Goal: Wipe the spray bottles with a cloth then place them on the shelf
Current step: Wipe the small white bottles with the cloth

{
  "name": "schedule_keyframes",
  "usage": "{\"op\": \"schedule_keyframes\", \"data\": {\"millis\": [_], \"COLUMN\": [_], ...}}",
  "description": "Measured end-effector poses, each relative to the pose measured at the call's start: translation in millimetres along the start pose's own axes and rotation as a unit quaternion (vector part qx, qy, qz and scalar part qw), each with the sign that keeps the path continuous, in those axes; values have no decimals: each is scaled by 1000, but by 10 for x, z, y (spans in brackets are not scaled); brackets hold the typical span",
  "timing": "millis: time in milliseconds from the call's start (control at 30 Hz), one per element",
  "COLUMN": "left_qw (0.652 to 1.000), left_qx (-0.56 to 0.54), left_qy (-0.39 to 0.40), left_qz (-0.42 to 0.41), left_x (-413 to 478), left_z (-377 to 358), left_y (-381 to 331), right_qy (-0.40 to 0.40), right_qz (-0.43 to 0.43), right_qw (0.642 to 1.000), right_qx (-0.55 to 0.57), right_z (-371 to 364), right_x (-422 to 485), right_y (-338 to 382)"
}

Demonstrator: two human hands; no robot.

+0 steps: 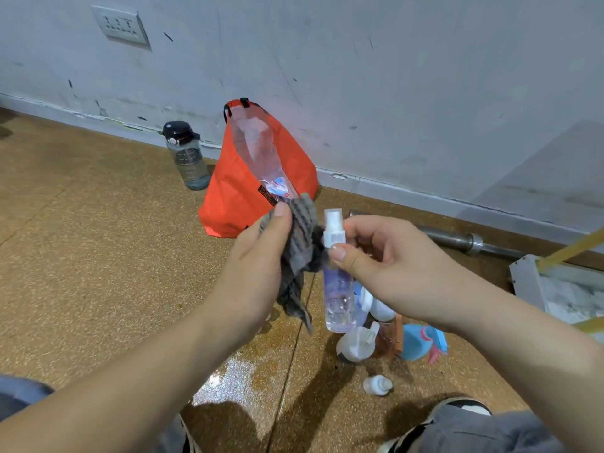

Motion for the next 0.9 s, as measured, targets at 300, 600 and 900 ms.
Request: {"op": "schedule_keyframes", "data": {"millis": [300, 600, 900], "left_qw": [997, 980, 922], "left_qx": [18, 128, 309], "left_qy": [78, 73, 36], "left_qz": [-8, -130, -230], "left_x": [-83, -111, -113], "left_z": [-223, -212, -147], "left_y": [88, -91, -233], "right_qy": [-17, 8, 45], "right_qz": [29, 15, 61], "right_qw": [999, 997, 967], "right_qx": [-26, -79, -245], "right_z": [24, -61, -113], "right_x": [-26, 18, -51], "right_y": [61, 1, 95]}}
Point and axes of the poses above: each hand's wrist, its own x-axis towards the middle knuckle, its own z-axis out of the back of the hand, y = z × x, the point moved 10 cm from there along x, towards the middle knuckle
